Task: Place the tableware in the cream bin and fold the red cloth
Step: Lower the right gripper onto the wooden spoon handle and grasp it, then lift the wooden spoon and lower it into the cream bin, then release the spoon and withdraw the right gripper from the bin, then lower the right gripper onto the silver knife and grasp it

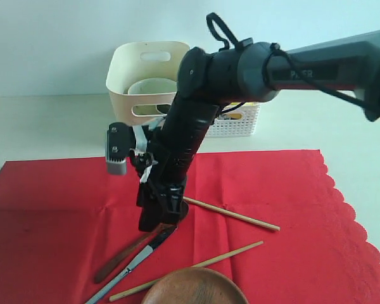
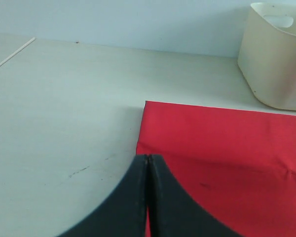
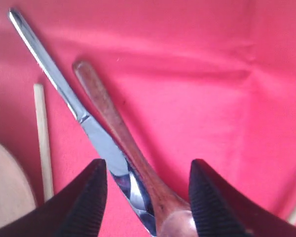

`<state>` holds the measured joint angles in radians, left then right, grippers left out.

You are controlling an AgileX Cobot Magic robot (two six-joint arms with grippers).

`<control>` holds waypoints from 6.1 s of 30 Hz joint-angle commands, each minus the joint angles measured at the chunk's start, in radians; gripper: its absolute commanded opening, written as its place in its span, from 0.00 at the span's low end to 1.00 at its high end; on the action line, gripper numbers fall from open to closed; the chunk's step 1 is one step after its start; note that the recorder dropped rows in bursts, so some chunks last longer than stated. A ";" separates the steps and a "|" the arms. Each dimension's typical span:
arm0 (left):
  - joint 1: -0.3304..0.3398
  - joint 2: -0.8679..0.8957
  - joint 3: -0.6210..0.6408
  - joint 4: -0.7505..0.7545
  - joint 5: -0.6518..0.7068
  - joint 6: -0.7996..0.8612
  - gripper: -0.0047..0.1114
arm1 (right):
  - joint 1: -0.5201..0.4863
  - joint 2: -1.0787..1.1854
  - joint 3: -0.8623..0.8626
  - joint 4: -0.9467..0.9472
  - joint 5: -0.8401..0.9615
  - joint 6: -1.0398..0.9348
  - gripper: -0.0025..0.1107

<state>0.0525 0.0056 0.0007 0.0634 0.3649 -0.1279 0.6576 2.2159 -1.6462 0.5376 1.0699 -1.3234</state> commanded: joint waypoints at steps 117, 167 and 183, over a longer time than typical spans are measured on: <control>-0.005 -0.006 -0.001 0.006 -0.012 0.000 0.05 | -0.438 0.112 -0.395 0.894 -0.007 -0.324 0.45; -0.005 -0.006 -0.001 0.006 -0.012 0.000 0.05 | 0.211 -0.016 -0.132 -0.309 0.151 0.186 0.39; -0.005 -0.006 -0.001 0.006 -0.012 0.000 0.05 | 0.366 -0.016 -0.013 -0.305 -0.012 0.121 0.39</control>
<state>0.0525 0.0056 0.0007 0.0634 0.3649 -0.1279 1.0046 2.2083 -1.6727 0.2329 1.0969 -1.1778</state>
